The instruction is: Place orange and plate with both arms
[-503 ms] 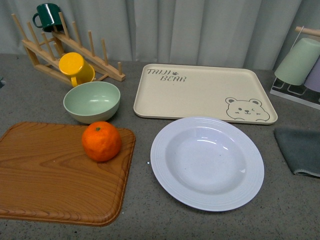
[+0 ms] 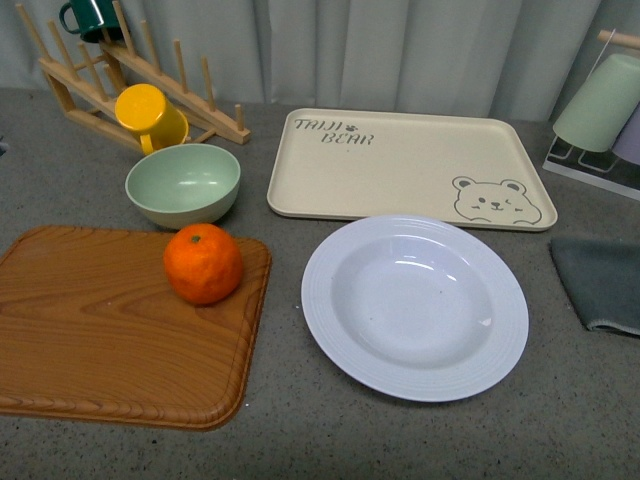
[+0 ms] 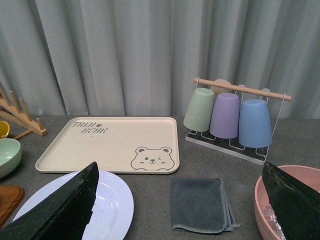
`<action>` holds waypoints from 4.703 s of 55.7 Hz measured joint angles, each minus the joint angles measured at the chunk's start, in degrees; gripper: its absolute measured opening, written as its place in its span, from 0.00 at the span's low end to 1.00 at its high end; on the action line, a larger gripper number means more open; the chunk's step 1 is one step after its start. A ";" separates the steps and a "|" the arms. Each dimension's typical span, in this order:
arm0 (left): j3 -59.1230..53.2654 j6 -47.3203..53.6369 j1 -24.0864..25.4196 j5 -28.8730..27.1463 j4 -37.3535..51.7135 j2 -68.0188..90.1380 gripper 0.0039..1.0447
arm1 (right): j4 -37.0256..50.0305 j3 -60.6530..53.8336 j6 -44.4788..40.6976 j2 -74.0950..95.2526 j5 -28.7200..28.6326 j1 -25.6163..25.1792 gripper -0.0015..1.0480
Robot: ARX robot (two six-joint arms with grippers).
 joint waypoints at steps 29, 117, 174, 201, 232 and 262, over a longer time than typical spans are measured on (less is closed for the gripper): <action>0.00 0.00 0.00 0.00 0.00 0.00 0.94 | 0.00 0.00 0.00 0.00 -0.02 0.00 0.91; 0.00 0.00 0.00 0.00 0.00 0.00 0.94 | 0.00 0.00 0.00 0.02 -0.02 0.00 0.91; 29.92 -13.31 -11.82 -4.13 34.01 93.29 0.94 | 0.00 0.00 0.00 0.00 0.02 0.00 0.91; 38.93 -4.31 -13.84 3.67 29.90 106.71 0.94 | 0.00 0.00 0.00 0.00 0.02 0.00 0.91; 43.30 -0.81 -14.29 7.41 27.61 114.99 0.94 | 0.00 0.00 0.00 0.00 0.02 0.00 0.91; 45.13 -1.75 -13.44 7.78 27.69 117.59 0.61 | 0.00 0.00 0.00 0.00 0.02 0.00 0.91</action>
